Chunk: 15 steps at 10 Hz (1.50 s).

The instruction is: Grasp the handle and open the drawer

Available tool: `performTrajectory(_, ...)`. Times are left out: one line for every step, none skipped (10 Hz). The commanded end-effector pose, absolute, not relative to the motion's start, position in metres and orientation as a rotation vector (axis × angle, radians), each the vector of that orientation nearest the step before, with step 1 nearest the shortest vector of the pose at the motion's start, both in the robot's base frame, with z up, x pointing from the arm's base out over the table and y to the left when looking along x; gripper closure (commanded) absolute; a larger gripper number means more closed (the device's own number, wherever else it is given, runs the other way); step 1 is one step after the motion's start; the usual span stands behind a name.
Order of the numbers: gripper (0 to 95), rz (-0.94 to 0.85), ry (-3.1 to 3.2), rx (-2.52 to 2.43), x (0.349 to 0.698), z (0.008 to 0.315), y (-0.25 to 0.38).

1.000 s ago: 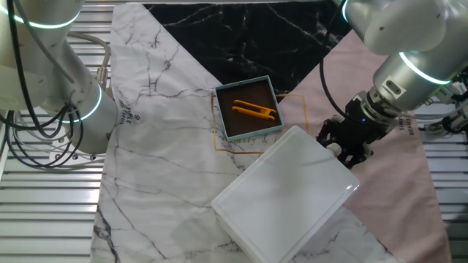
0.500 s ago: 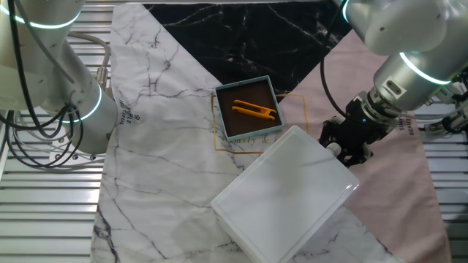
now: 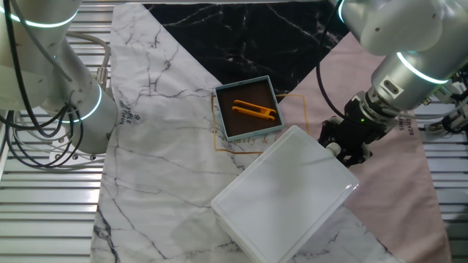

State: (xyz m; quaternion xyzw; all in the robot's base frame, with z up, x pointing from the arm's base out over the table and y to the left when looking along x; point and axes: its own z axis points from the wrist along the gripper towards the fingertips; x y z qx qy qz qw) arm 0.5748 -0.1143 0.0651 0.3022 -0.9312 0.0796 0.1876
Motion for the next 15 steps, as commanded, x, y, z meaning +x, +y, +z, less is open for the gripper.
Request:
performTrajectory(95.0,0.223,-2.624,0.847,0.5746,0.0650,-0.1140)
performTrajectory(95.0,0.223,-2.624,0.848,0.5748,0.0651,-0.1140)
performTrajectory(95.0,0.223,-2.625,0.849,0.5749,0.0651,-0.1140)
performTrajectory(95.0,0.221,-2.626,0.849,0.5751,0.0651,-0.1139)
performTrajectory(95.0,0.220,-2.626,0.848,0.5753,0.0651,-0.1139)
performTrajectory(95.0,0.220,-2.627,0.849,0.5755,0.0650,-0.1138)
performTrajectory(95.0,0.221,-2.627,0.848,0.5758,0.0650,-0.1137)
performTrajectory(95.0,0.221,-2.627,0.848,0.5763,0.0649,-0.1136)
performTrajectory(95.0,0.220,-2.628,0.846,0.5766,0.0649,-0.1135)
performTrajectory(95.0,0.219,-2.629,0.845,0.5768,0.0648,-0.1134)
performTrajectory(95.0,0.221,-2.629,0.844,0.5773,0.0645,-0.1131)
performTrajectory(95.0,0.223,-2.628,0.843,0.5777,0.0643,-0.1129)
performTrajectory(95.0,0.219,-2.629,0.841,0.5779,0.0643,-0.1128)
performTrajectory(95.0,0.221,-2.628,0.841,0.5780,0.0643,-0.1128)
performTrajectory(95.0,0.221,-2.628,0.839,0.5782,0.0643,-0.1128)
